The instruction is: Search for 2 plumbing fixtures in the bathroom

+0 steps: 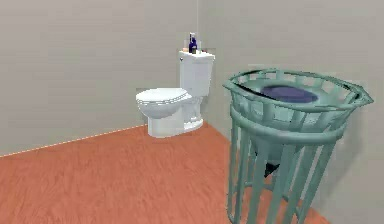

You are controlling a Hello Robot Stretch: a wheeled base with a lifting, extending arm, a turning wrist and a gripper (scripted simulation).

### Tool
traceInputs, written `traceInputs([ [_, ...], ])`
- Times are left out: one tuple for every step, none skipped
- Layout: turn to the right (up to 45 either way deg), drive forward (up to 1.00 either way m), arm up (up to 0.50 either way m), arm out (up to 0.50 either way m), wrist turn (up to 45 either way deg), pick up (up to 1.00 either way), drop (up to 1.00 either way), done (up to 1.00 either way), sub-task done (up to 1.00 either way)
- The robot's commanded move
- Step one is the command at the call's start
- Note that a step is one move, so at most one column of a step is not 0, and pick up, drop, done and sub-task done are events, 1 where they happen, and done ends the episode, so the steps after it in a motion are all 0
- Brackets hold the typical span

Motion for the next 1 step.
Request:
traceInputs([
  [-21.0, 0.00, 0.00, 0.00, 0.0, 0.00, 0.00, 0.00, 0.00],
])
